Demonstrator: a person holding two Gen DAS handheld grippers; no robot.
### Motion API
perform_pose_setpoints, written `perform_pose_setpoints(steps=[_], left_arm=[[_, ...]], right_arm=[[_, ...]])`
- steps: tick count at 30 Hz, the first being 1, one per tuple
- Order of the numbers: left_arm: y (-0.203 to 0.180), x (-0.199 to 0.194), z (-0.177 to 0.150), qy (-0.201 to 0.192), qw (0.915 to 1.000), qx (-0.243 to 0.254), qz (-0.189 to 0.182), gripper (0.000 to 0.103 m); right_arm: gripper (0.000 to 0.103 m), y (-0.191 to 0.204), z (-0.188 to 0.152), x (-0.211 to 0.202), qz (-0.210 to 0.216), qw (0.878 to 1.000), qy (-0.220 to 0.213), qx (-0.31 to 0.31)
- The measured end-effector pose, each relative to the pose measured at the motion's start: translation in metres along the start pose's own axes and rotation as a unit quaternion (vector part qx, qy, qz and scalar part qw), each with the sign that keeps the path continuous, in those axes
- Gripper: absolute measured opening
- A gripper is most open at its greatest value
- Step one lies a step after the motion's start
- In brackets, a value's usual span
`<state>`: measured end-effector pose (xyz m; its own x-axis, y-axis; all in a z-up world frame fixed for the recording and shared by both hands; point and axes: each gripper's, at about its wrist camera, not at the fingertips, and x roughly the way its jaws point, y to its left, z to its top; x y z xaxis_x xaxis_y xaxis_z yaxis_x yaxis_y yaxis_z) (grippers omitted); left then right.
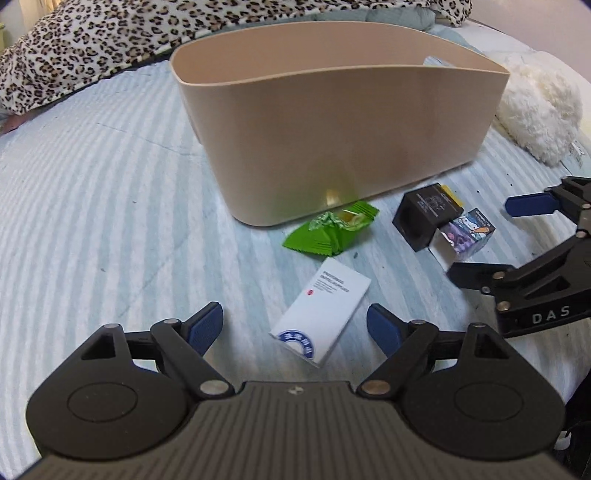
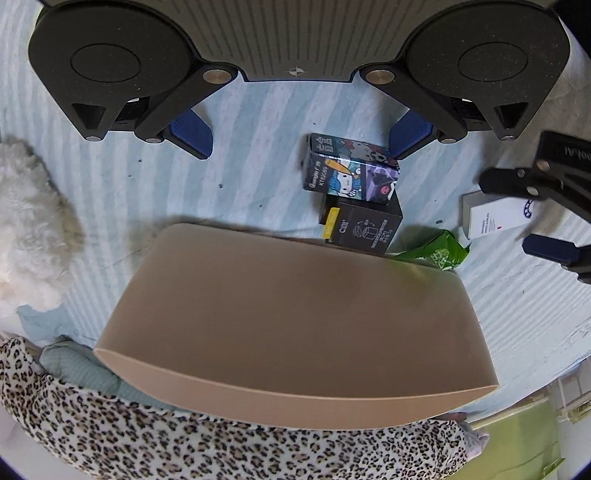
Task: Organize objects
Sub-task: 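Grasp the white card box with the left tool while the right tool grasps the small printed box, then carry both boxes over the basket and open both tools to drop them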
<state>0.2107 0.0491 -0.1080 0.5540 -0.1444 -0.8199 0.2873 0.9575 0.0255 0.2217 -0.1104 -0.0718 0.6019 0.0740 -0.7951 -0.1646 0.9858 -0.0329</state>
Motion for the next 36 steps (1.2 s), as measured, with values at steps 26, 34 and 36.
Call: perform_pose_setpoints(steps=[26, 34, 36], left_arm=[[-0.017, -0.011, -0.012, -0.008, 0.9982, 0.018, -0.057, 0.032], [-0.021, -0.031, -0.011, -0.038, 0.9975, 0.022, -0.055, 0.032], [-0.023, -0.039, -0.009, -0.05, 0.9972, 0.029, -0.047, 0.032]], right_arm=[[0.048, 0.021, -0.027, -0.008, 0.029, 0.999, -0.028, -0.001], [0.048, 0.007, -0.033, -0.025, 0.027, 0.998, -0.057, 0.006], [0.048, 0.007, -0.026, -0.03, 0.024, 0.997, -0.068, -0.002]])
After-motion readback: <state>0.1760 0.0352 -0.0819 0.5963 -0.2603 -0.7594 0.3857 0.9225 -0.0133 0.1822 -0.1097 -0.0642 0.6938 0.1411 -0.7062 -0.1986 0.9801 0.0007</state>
